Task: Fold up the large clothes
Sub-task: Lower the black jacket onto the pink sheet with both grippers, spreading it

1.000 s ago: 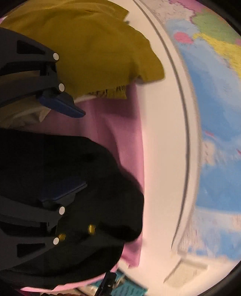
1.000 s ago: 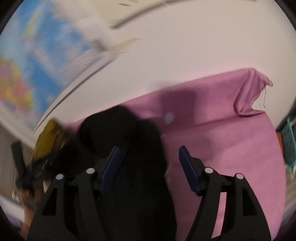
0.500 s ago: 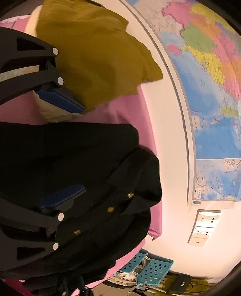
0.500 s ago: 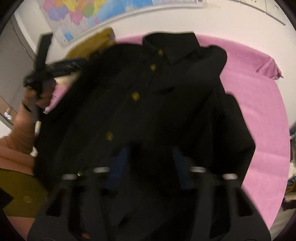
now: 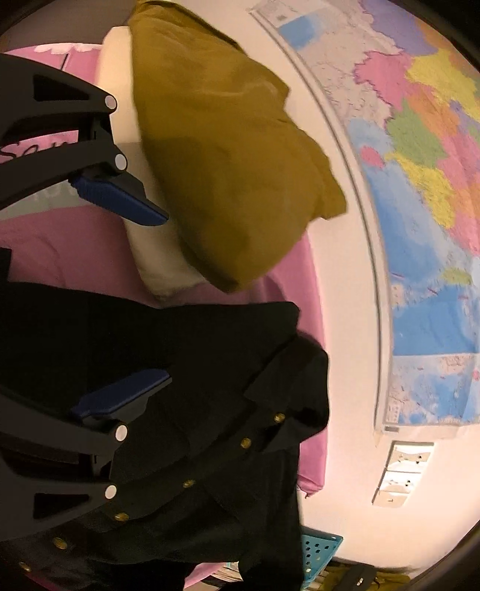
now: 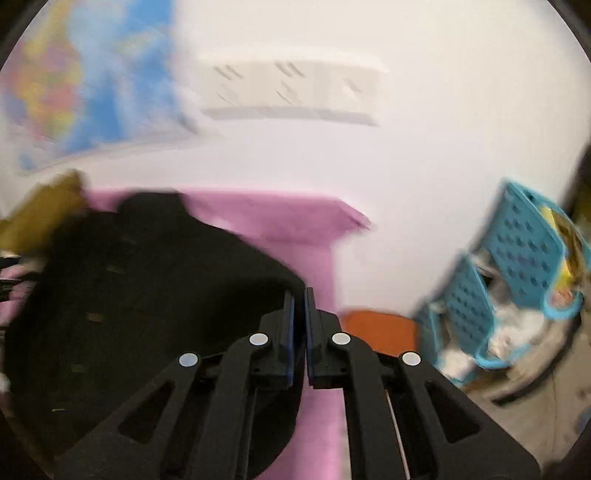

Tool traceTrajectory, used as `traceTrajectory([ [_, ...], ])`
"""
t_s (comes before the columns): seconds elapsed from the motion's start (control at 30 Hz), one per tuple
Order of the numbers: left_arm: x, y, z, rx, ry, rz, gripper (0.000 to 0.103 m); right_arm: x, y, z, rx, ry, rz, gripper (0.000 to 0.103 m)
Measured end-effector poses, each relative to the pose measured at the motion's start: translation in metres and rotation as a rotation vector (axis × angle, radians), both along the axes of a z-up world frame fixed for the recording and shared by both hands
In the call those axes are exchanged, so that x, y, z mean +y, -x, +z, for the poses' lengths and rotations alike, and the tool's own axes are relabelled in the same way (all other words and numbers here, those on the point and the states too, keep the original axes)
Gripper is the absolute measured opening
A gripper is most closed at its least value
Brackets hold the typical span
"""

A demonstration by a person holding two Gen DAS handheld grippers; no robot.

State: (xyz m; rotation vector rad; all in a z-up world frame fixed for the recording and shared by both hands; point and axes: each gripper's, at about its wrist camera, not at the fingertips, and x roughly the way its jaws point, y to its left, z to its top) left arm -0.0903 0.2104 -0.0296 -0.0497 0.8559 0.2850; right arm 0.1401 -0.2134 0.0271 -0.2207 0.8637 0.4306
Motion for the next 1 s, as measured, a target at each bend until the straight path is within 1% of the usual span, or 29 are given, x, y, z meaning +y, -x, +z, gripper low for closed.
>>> traceTrajectory([
  [0.07, 0.002, 0.005, -0.007, 0.024, 0.031, -0.013, 0.077, -0.005, -0.015, -0.041, 0.082, 0.016, -0.055, 0.006],
  [0.13, 0.000, 0.013, -0.012, 0.047, 0.052, -0.047, 0.077, -0.012, -0.013, -0.069, 0.148, 0.005, -0.079, 0.008],
  [0.17, -0.001, 0.016, -0.012, 0.053, 0.062, -0.061, 0.077, -0.015, -0.013, -0.086, 0.183, -0.011, -0.107, 0.018],
  [0.2, -0.002, 0.019, -0.013, 0.060, 0.087, -0.083, 0.077, -0.020, -0.013, -0.091, 0.202, -0.036, -0.120, 0.027],
  [0.23, -0.004, 0.025, -0.014, 0.066, 0.128, -0.115, 0.077, -0.022, -0.011, -0.094, 0.211, -0.058, -0.128, 0.051],
  [0.27, -0.007, 0.029, -0.015, 0.067, 0.140, -0.135, 0.078, -0.026, -0.005, -0.095, 0.199, -0.085, -0.152, 0.065],
  [0.3, -0.011, 0.032, -0.016, 0.074, 0.138, -0.160, 0.079, -0.030, 0.004, -0.094, 0.182, -0.114, -0.168, 0.066],
  [0.33, -0.014, 0.034, -0.019, 0.085, 0.125, -0.173, 0.079, -0.033, 0.012, -0.093, 0.179, -0.149, -0.165, 0.066],
  [0.37, -0.018, 0.034, -0.024, 0.116, 0.099, -0.173, 0.078, -0.038, 0.020, -0.092, 0.182, -0.191, -0.149, 0.066],
  [0.4, -0.022, 0.033, -0.031, 0.159, 0.084, -0.171, 0.065, -0.041, 0.027, -0.091, 0.181, -0.216, -0.139, 0.068],
  [0.43, -0.023, 0.032, -0.037, 0.194, 0.076, -0.163, 0.039, -0.042, 0.037, -0.089, 0.182, -0.247, -0.126, 0.071],
  [0.47, -0.021, 0.030, -0.042, 0.218, 0.091, -0.148, 0.020, -0.043, 0.045, -0.089, 0.185, -0.261, -0.117, 0.071],
  [0.5, -0.019, 0.029, -0.042, 0.215, 0.101, -0.135, 0.013, -0.044, 0.049, -0.089, 0.190, -0.268, -0.107, 0.071],
  [0.53, -0.016, 0.028, -0.037, 0.195, 0.089, -0.108, 0.007, -0.043, 0.059, -0.089, 0.196, -0.282, -0.086, 0.071],
  [0.57, -0.014, 0.029, -0.028, 0.162, 0.074, -0.090, 0.005, -0.043, 0.065, -0.087, 0.193, -0.291, -0.076, 0.071],
  [0.63, -0.007, 0.034, 0.000, 0.072, 0.055, -0.059, 0.005, -0.046, 0.073, -0.082, 0.196, -0.319, -0.058, 0.071],
  [0.67, -0.002, 0.036, 0.012, 0.044, 0.041, -0.038, 0.005, -0.047, 0.079, -0.079, 0.195, -0.330, -0.049, 0.071],
  [0.73, 0.018, 0.043, 0.040, -0.025, 0.012, 0.047, 0.005, -0.049, 0.086, -0.076, 0.184, -0.329, -0.048, 0.071],
  [0.77, 0.027, 0.044, 0.046, -0.036, -0.001, 0.080, 0.006, -0.051, 0.087, -0.077, 0.182, -0.329, -0.045, 0.071],
  [0.8, 0.038, 0.044, 0.049, -0.028, -0.029, 0.129, 0.007, -0.052, 0.087, -0.079, 0.182, -0.329, -0.045, 0.071],
  [0.83, 0.044, 0.042, 0.046, -0.008, -0.056, 0.165, 0.013, -0.053, 0.089, -0.080, 0.182, -0.324, -0.051, 0.072],
  [0.87, 0.051, 0.038, 0.038, 0.037, -0.128, 0.215, 0.022, -0.055, 0.089, -0.082, 0.184, -0.322, -0.056, 0.073],
  [0.9, 0.052, 0.034, 0.027, 0.079, -0.212, 0.253, 0.030, -0.056, 0.091, -0.084, 0.188, -0.327, -0.062, 0.074],
  [0.93, 0.051, 0.030, 0.014, 0.126, -0.301, 0.288, 0.040, -0.058, 0.092, -0.086, 0.194, -0.339, -0.067, 0.075],
  [0.97, 0.047, 0.026, -0.005, 0.188, -0.380, 0.291, 0.048, -0.061, 0.094, -0.088, 0.204, -0.354, -0.073, 0.076],
  [1.0, 0.045, 0.026, -0.019, 0.227, -0.411, 0.278, 0.050, -0.064, 0.097, -0.089, 0.205, -0.365, -0.074, 0.076],
])
